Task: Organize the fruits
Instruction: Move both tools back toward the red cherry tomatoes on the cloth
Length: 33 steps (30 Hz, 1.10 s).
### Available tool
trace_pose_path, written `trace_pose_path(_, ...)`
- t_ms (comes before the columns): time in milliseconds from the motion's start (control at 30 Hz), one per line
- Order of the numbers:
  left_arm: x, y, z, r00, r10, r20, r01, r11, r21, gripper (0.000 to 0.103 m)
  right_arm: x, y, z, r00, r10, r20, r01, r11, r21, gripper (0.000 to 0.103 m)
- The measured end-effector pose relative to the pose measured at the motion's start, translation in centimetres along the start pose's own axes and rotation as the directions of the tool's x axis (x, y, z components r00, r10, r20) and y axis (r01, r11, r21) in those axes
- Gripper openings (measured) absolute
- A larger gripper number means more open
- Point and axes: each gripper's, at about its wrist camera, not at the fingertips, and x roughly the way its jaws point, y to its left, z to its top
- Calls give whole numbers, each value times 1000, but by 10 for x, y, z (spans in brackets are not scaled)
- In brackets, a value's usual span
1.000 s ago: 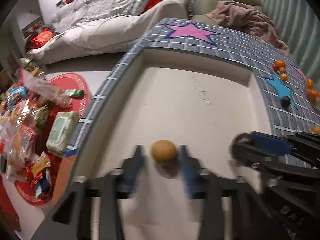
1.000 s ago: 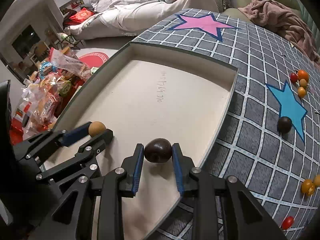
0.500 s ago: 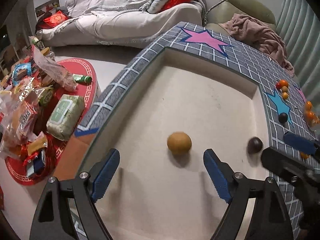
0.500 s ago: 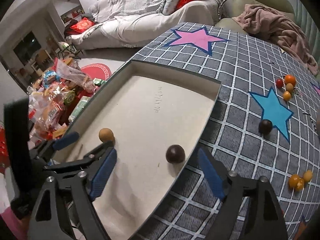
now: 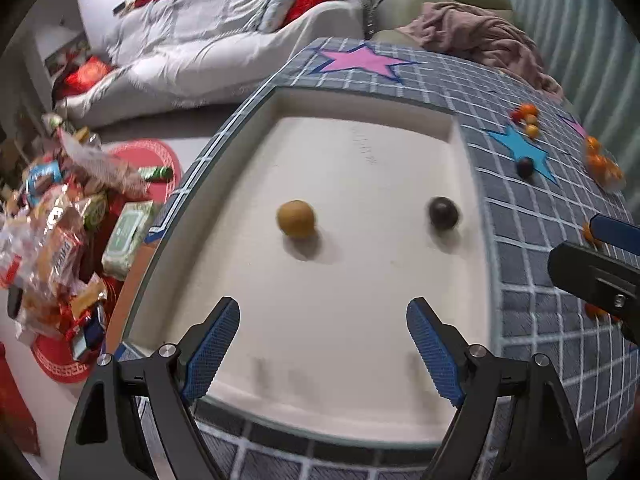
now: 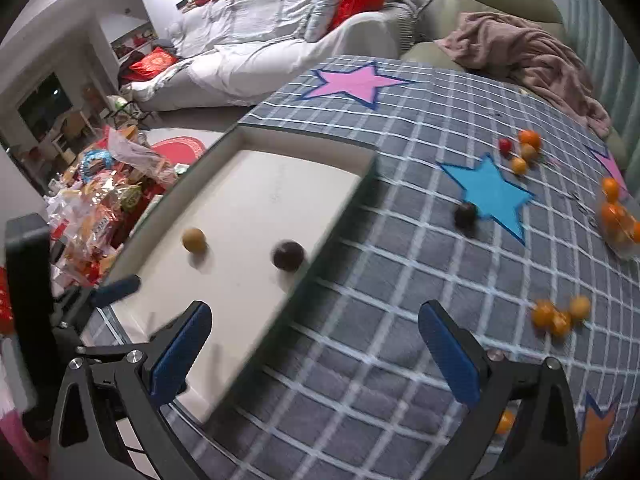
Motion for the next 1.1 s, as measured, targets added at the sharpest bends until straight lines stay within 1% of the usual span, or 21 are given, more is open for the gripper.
trace_pose_path(233,-24,-33,-8,999,-27,43,24,997,73,87,-28,-50,-42,998,-62,8,61,994,95,103)
trace_pose_path(433,-40,-78,-22,996,-45,81,29,982,188,87,-49,-93,-82,987,-160,-1,158,975,157,103)
trace_pose_path(533,-40,-102,-29,995,-61,73,41,969,244,87,-53,-115,-102,980,-200,-21,200,960,197,103)
trace_pose_path(633,-33,-124,-36,997,-67,46,52,957,285,87,-54,-131,-117,973,-227,-42,231,946,228,103)
trace_pose_path(700,-27,-137,-41,998,-62,29,50,951,306,87,-54,-137,-125,968,-247,-48,252,940,231,103)
trace_pose_path(833,-15,-159,-45,998,-57,12,50,941,334,87,-53,-144,-132,949,-311,-45,314,927,206,103)
trace_pose_path(1100,-2,-188,-38,996,-92,4,85,928,362,87,-44,-162,-138,946,-319,-47,322,920,223,103)
